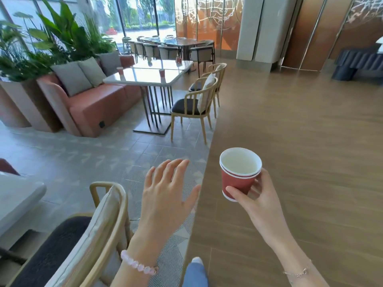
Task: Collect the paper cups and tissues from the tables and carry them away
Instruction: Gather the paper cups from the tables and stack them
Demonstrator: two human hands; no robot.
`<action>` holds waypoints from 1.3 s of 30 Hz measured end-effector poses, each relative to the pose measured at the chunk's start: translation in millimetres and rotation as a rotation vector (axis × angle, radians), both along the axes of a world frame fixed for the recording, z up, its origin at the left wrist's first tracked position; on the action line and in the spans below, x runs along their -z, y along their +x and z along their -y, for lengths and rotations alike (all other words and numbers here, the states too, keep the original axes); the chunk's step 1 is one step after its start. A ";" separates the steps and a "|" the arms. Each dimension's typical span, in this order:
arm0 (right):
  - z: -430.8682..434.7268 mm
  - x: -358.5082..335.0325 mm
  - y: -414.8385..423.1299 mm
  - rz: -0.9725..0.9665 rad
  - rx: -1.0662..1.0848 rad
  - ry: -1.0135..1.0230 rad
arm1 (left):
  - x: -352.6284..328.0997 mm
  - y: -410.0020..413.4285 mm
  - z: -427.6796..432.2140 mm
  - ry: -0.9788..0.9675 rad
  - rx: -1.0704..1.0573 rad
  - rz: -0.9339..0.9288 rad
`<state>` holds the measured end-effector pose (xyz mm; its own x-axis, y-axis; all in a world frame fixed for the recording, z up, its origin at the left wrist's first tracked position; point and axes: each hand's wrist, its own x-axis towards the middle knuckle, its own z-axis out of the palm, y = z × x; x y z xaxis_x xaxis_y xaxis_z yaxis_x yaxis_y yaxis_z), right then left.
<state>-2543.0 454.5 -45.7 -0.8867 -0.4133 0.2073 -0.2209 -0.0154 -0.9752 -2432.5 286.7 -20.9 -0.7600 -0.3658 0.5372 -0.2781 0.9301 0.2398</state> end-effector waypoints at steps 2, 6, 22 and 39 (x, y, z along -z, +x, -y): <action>26.1 1.7 -31.6 -0.012 -0.012 0.006 | 1.5 -28.9 24.8 0.009 -0.018 0.002; 85.2 2.6 -96.6 -0.031 -0.034 0.017 | 3.6 -90.0 81.0 0.018 -0.051 -0.015; 339.4 -4.3 -277.8 -0.006 -0.258 0.031 | -3.3 -237.1 299.7 0.002 -0.259 0.013; 674.1 0.7 -367.7 -0.032 -0.846 0.024 | -5.5 -282.4 515.3 -0.009 -0.874 0.009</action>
